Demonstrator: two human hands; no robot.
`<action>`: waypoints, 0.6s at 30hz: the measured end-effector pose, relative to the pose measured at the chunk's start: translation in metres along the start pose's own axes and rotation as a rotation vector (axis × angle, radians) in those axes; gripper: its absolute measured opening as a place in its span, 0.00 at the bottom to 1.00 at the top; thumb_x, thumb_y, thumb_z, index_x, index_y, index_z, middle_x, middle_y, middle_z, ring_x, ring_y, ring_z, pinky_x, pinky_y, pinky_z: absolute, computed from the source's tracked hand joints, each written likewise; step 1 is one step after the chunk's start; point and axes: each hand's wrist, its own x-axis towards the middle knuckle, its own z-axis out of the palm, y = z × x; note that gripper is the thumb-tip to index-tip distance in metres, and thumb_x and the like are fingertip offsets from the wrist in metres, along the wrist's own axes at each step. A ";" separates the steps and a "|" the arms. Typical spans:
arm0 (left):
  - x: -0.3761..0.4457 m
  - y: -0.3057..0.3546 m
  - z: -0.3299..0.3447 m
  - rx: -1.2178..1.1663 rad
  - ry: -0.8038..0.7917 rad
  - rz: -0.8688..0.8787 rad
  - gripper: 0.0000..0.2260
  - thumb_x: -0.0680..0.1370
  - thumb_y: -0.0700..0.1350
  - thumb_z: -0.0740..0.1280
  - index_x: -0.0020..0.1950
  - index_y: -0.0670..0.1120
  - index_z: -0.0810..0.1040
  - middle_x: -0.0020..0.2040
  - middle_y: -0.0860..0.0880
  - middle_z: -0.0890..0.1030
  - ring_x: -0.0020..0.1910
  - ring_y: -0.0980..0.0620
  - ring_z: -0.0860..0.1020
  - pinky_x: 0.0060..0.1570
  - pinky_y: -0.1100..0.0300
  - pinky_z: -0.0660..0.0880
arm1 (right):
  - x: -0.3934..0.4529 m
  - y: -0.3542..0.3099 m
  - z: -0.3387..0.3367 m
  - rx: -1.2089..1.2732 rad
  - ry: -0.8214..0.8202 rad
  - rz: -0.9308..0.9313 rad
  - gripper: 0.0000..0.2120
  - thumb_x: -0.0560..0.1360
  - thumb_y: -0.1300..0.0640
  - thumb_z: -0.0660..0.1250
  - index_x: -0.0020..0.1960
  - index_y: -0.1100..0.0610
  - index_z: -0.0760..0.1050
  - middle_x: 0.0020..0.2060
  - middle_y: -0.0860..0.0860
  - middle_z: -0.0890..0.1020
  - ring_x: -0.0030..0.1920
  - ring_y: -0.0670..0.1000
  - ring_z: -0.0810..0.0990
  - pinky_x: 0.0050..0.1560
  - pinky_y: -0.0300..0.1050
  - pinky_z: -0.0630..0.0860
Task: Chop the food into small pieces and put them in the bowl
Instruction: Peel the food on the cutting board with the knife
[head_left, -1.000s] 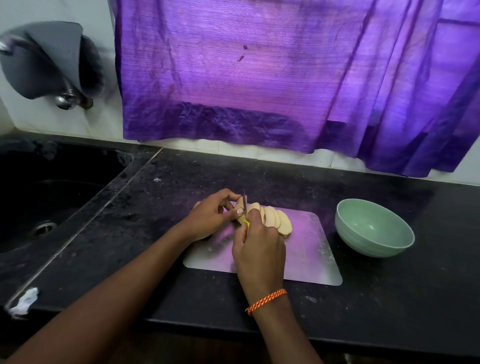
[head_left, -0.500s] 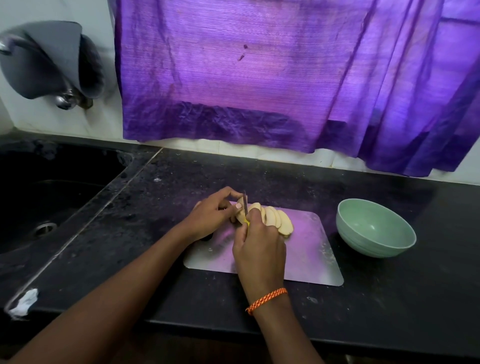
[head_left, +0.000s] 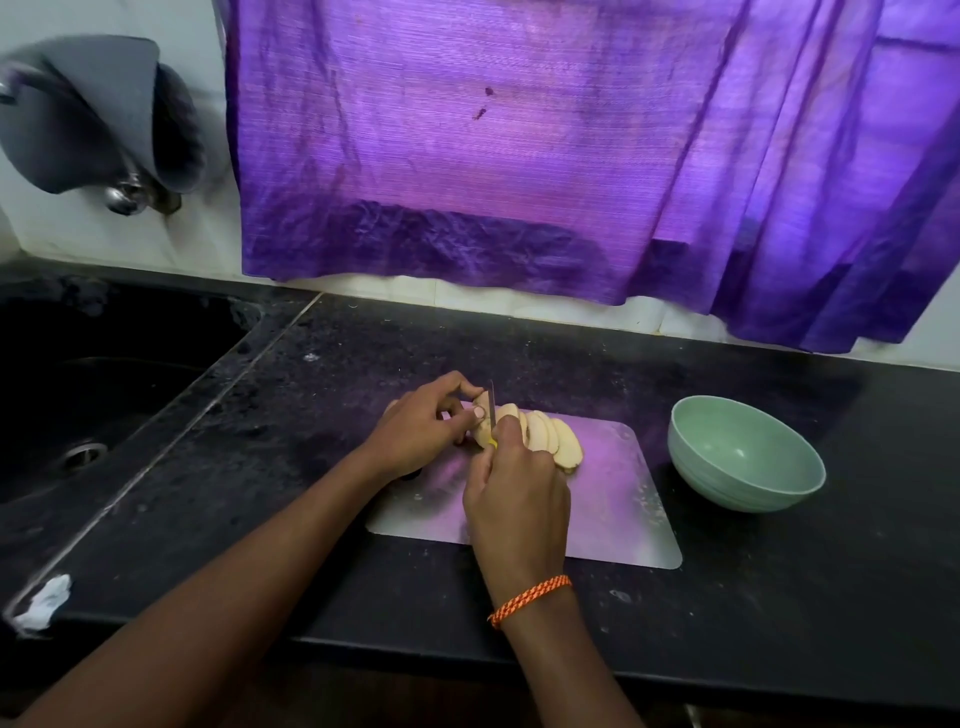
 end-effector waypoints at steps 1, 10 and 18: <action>0.000 0.000 0.000 0.010 0.006 -0.005 0.07 0.83 0.59 0.66 0.60 0.61 0.78 0.45 0.59 0.87 0.47 0.60 0.85 0.64 0.40 0.77 | 0.000 -0.001 -0.001 -0.003 -0.013 -0.002 0.11 0.81 0.55 0.66 0.62 0.54 0.74 0.38 0.52 0.81 0.36 0.52 0.81 0.31 0.42 0.66; 0.000 0.006 0.001 -0.042 0.009 -0.054 0.13 0.78 0.63 0.66 0.60 0.60 0.80 0.47 0.59 0.87 0.49 0.63 0.84 0.68 0.37 0.73 | 0.000 -0.013 -0.001 -0.038 -0.030 0.022 0.17 0.82 0.57 0.62 0.71 0.56 0.71 0.42 0.52 0.83 0.40 0.53 0.83 0.33 0.42 0.65; -0.001 0.005 -0.001 -0.131 -0.024 -0.079 0.08 0.82 0.54 0.70 0.61 0.57 0.80 0.46 0.54 0.89 0.50 0.57 0.86 0.69 0.38 0.74 | -0.002 -0.013 0.005 -0.042 -0.048 0.002 0.19 0.83 0.57 0.62 0.73 0.56 0.70 0.40 0.51 0.82 0.37 0.51 0.80 0.31 0.41 0.65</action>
